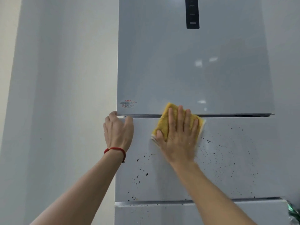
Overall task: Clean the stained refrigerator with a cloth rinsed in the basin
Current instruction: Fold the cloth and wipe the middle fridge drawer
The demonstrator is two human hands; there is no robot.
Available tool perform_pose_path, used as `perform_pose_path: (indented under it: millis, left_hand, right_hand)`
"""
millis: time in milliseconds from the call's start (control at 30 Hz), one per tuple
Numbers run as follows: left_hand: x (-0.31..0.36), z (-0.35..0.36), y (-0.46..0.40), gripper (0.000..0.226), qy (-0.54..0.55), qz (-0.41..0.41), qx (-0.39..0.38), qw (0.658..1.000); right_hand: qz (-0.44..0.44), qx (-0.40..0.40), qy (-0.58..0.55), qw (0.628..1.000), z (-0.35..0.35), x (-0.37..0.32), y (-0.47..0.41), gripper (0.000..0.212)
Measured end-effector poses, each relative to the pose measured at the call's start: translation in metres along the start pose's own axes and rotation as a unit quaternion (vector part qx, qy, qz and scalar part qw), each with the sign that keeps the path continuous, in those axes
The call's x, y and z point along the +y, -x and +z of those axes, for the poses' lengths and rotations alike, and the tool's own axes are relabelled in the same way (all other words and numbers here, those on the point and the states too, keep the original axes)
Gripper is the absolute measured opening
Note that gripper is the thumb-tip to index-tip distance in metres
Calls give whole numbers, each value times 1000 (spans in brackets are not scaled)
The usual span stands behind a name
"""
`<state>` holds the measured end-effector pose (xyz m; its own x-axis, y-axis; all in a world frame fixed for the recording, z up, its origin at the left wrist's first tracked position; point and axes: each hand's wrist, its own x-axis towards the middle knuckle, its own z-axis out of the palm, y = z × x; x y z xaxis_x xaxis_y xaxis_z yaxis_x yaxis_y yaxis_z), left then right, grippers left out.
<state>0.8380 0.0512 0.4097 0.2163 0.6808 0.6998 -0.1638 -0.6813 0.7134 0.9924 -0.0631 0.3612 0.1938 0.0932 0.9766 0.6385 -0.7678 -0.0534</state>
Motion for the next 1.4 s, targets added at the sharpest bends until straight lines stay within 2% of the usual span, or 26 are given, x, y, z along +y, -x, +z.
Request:
perform_pose_path:
  millis: [67, 100, 167, 267, 333, 400, 500, 633, 767, 867, 900, 933, 1033, 1100, 1167, 1233, 1400]
  left_hand:
    - [1, -7, -4, 44, 19, -18, 5, 1000]
    - [1, -11, -6, 42, 27, -30, 6, 999]
    - [3, -19, -10, 43, 51, -56, 0, 997]
    - [8, -25, -13, 47, 53, -75, -14, 996]
    - [9, -21, -11, 48, 27, -68, -18, 997]
    - [11, -8, -6, 58, -58, -26, -9, 998]
    - [23, 22, 12, 65, -194, 121, 21, 973]
    - [38, 51, 24, 68, -268, 298, -3, 916]
    - [43, 69, 33, 66, -313, 360, -66, 877]
    - [37, 75, 35, 63, -320, 370, -78, 869]
    - [33, 75, 34, 63, -320, 373, -72, 868]
    - [33, 79, 34, 63, -318, 379, -67, 867]
    - [29, 81, 35, 64, -319, 387, -52, 863]
    - [29, 82, 38, 67, -332, 388, -53, 858]
    - [28, 83, 39, 69, -345, 389, -56, 853]
    - [30, 83, 40, 69, -340, 383, -58, 857]
    - [35, 80, 37, 61, -334, 378, -56, 862]
  right_hand:
    - [93, 5, -37, 995, 4, -40, -3, 81]
    - [77, -1, -48, 996, 6, -58, -6, 82]
    - [-45, -24, -50, 997, 9, -88, -10, 81]
    - [-201, -62, -41, 977, 7, -99, -19, 82]
    - [-276, -63, -19, 959, 3, -84, -29, 81]
    - [-302, -55, -10, 952, -3, -54, -40, 81]
    - [-240, -55, -7, 969, -17, 16, -40, 83]
    - [-120, -77, 6, 990, -30, 116, -31, 80]
    - [28, -87, -17, 996, -37, 185, -25, 82]
    - [220, -45, -42, 973, -29, 161, -27, 85]
    - [253, -35, -59, 965, -27, 138, -27, 85]
    - [241, -29, -71, 967, -25, 120, -27, 84]
    - [36, -77, -53, 995, -21, 99, -15, 82]
    - [-74, -89, -24, 993, -27, 131, -11, 80]
    - [-112, -86, 9, 990, -29, 174, -5, 77]
    - [-60, -94, -2, 994, -35, 212, -1, 79]
    - [150, -93, -50, 983, -38, 268, -1, 85]
